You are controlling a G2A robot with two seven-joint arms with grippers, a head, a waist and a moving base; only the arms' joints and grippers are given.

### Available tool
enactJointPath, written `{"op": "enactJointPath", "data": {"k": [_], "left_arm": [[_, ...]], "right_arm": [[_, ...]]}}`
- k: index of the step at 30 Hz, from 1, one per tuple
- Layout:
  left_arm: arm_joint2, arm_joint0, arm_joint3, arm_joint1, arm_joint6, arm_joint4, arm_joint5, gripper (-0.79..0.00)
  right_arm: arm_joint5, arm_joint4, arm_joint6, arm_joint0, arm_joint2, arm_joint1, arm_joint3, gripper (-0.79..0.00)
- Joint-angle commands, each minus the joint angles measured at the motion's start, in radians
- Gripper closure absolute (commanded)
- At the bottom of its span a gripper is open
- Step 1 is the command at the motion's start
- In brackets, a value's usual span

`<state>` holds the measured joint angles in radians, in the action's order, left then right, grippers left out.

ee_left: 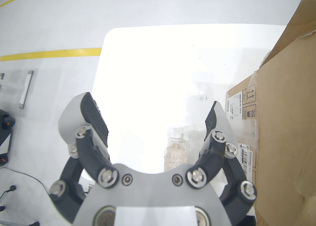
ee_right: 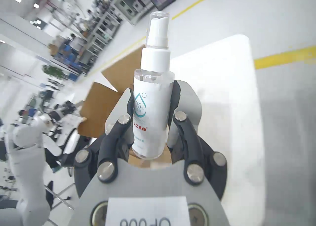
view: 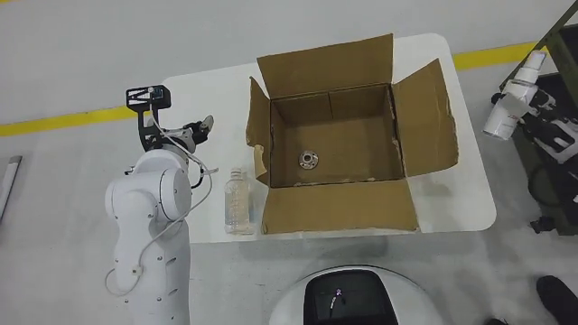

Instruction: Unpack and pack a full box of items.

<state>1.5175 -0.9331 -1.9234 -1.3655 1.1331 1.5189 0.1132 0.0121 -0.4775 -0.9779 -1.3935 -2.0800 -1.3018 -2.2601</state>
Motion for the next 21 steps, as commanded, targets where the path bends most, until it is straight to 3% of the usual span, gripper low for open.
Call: {"op": "enactJointPath", "data": {"k": [1, 10, 21], "left_arm": [[0.0, 0.0, 0.0, 0.0, 0.0, 0.0, 0.0, -0.785], [0.0, 0.0, 0.0, 0.0, 0.0, 0.0, 0.0, -0.785], [0.0, 0.0, 0.0, 0.0, 0.0, 0.0, 0.0, -0.785]], "right_arm": [[-0.013, -0.049, -0.058, -0.034, -0.018, 0.007, -0.014, 0.0], [-0.095, -0.397, -0.246, -0.12, 0.079, 0.041, -0.031, 0.0], [-0.102, -0.621, -0.234, -0.114, 0.304, 0.054, 0.099, 0.0]]}}
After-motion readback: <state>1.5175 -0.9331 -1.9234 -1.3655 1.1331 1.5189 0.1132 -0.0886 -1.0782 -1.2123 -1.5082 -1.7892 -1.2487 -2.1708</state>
